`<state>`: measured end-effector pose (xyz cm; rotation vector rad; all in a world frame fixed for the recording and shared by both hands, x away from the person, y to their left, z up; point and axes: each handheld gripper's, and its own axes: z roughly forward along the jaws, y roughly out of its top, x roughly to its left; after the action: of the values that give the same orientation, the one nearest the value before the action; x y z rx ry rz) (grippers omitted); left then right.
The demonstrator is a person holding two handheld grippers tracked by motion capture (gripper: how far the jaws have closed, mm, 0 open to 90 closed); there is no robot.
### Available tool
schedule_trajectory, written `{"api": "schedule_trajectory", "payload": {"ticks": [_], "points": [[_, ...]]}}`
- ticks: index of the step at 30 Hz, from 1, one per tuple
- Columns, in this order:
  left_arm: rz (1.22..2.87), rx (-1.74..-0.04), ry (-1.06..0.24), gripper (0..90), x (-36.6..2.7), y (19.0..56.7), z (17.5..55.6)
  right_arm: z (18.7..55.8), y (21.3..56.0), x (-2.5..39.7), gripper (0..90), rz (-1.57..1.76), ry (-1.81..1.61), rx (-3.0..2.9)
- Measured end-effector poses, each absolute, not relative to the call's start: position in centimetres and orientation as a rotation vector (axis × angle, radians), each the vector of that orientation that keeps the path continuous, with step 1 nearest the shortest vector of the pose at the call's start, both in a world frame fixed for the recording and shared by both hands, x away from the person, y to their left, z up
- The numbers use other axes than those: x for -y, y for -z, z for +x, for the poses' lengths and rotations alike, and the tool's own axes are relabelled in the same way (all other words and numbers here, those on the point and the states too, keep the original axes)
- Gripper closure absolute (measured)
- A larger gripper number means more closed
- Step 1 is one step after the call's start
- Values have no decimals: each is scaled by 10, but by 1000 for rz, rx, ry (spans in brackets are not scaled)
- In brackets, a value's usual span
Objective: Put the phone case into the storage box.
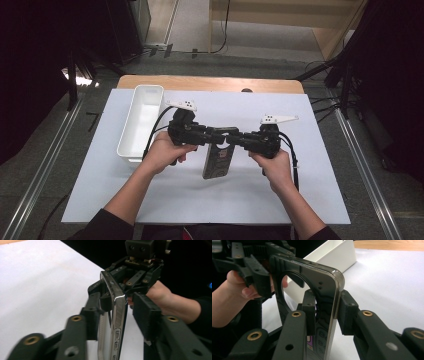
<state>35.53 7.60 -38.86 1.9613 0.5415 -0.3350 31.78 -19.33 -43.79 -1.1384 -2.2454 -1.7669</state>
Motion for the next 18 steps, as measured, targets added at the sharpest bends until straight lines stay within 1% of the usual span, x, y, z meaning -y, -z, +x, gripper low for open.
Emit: {"api": "schedule_trajectory", "payload": {"ticks": [2, 5, 8, 10, 12, 18], "points": [[1969, -544, 318, 454, -76, 389, 355, 318, 438, 194, 702, -1141, 1770, 2247], [1970, -555, 292, 379, -76, 389, 355, 317, 437, 195, 702, -1148, 1765, 2256], [1976, -559, 263, 330, -75, 389, 355, 317, 436, 196, 702, -1159, 1759, 2268], [1985, -563, 240, 327, -75, 388, 354, 318, 436, 197, 702, -1164, 1758, 2275], [1989, -567, 224, 292, -75, 388, 353, 318, 436, 198, 702, -1170, 1755, 2276], [1995, -589, 199, 292, -77, 387, 352, 318, 436, 199, 702, -1190, 1747, 2287]]}}
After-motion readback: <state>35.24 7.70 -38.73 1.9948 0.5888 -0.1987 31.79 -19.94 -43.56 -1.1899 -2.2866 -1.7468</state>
